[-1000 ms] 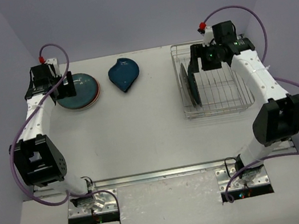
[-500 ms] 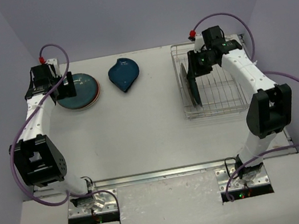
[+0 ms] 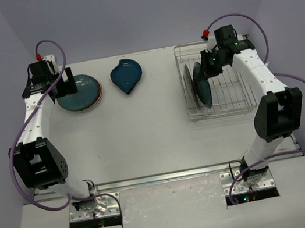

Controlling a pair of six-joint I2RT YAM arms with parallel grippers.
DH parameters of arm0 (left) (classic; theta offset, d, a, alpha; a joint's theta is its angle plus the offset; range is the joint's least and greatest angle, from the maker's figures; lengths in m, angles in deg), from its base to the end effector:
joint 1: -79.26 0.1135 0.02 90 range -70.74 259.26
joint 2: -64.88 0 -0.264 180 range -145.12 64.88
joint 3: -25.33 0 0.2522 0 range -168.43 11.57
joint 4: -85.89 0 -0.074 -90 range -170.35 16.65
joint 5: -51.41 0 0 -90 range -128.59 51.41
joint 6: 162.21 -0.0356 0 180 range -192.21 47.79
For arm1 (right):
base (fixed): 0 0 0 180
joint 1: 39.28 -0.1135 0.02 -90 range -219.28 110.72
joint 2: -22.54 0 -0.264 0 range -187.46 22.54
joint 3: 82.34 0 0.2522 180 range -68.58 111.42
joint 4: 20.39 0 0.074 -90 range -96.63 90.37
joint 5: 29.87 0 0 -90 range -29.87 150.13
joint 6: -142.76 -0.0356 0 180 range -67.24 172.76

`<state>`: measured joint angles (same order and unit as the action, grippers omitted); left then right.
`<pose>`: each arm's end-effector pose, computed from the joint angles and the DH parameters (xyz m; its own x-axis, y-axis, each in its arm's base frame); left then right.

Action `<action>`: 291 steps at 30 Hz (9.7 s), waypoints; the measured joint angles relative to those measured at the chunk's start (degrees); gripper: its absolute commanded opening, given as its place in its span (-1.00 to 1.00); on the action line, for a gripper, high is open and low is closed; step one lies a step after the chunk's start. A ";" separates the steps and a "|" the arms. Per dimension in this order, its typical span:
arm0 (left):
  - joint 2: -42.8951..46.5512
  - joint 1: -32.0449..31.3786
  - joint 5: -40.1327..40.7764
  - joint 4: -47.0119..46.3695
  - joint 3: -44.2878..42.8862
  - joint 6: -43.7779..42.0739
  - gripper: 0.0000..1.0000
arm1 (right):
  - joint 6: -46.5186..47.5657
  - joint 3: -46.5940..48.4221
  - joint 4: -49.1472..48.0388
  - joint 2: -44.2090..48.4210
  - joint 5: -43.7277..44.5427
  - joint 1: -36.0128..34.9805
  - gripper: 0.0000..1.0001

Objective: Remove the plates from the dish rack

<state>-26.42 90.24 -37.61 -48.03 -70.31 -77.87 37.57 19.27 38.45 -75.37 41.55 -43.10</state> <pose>0.3526 0.0690 0.3236 -0.6704 -0.0296 -0.7414 -0.1375 0.9869 0.0849 0.3680 0.0359 0.3029 -0.8543 0.1919 -0.4831 -0.0218 0.9153 0.4021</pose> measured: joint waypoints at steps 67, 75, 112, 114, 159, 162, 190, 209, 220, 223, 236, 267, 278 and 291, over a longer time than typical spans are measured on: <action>7.30 -15.56 -49.73 26.63 -1.67 -6.51 0.20 | 101.52 -37.80 -33.07 34.92 5.05 -51.46 -1.00; 5.08 -14.93 -59.47 28.88 -1.43 -7.48 -0.88 | 103.54 -40.29 -37.39 35.73 5.43 -51.49 -1.00; -30.82 21.97 -47.62 -7.92 -15.01 22.81 -1.00 | 72.59 -30.04 -33.93 34.33 33.83 -48.37 0.97; -32.30 21.93 -47.08 -9.37 -15.66 24.15 -1.00 | 67.86 -26.69 -31.10 33.18 34.90 -46.99 0.98; -24.68 8.31 -13.25 -3.99 -9.82 -0.24 1.00 | 13.30 2.04 0.14 13.22 20.92 -21.05 0.98; -24.68 7.79 -14.11 -3.83 -9.90 -0.48 1.00 | 12.95 2.08 0.20 13.22 20.56 -20.87 0.98; 16.68 5.15 -9.12 -12.26 3.61 -0.92 1.00 | 0.00 7.97 5.23 -3.40 9.02 -8.71 0.32; 18.60 5.16 -9.72 -6.89 4.98 1.15 1.00 | -4.64 9.02 8.63 -9.25 3.05 -4.72 -1.00; 13.77 5.07 -14.70 -5.46 2.93 4.30 1.00 | -2.10 18.15 15.73 -7.77 -4.47 0.88 -1.00; 12.94 4.29 -15.45 -4.27 0.82 6.00 1.00 | 2.47 19.63 14.45 -4.32 -8.05 2.61 -1.00; 12.70 -4.15 -31.19 4.10 -1.80 10.40 0.87 | 44.30 4.64 -4.60 19.88 -11.48 -21.30 -1.00; 13.12 -13.05 -62.37 19.49 11.06 8.62 0.04 | 107.27 -50.87 -55.84 36.75 -0.30 -45.98 -1.00; 9.53 -12.49 -71.53 17.27 12.56 14.36 -1.00 | 109.30 -54.28 -64.42 35.06 -0.99 -46.19 0.43; -2.72 14.28 -64.01 5.58 6.41 18.53 -1.00 | 104.35 -52.10 -63.22 38.40 9.40 -46.32 0.98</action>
<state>-29.15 104.52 -101.63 -42.45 -63.89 -59.34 141.91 -32.83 -24.77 -36.97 50.95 -89.41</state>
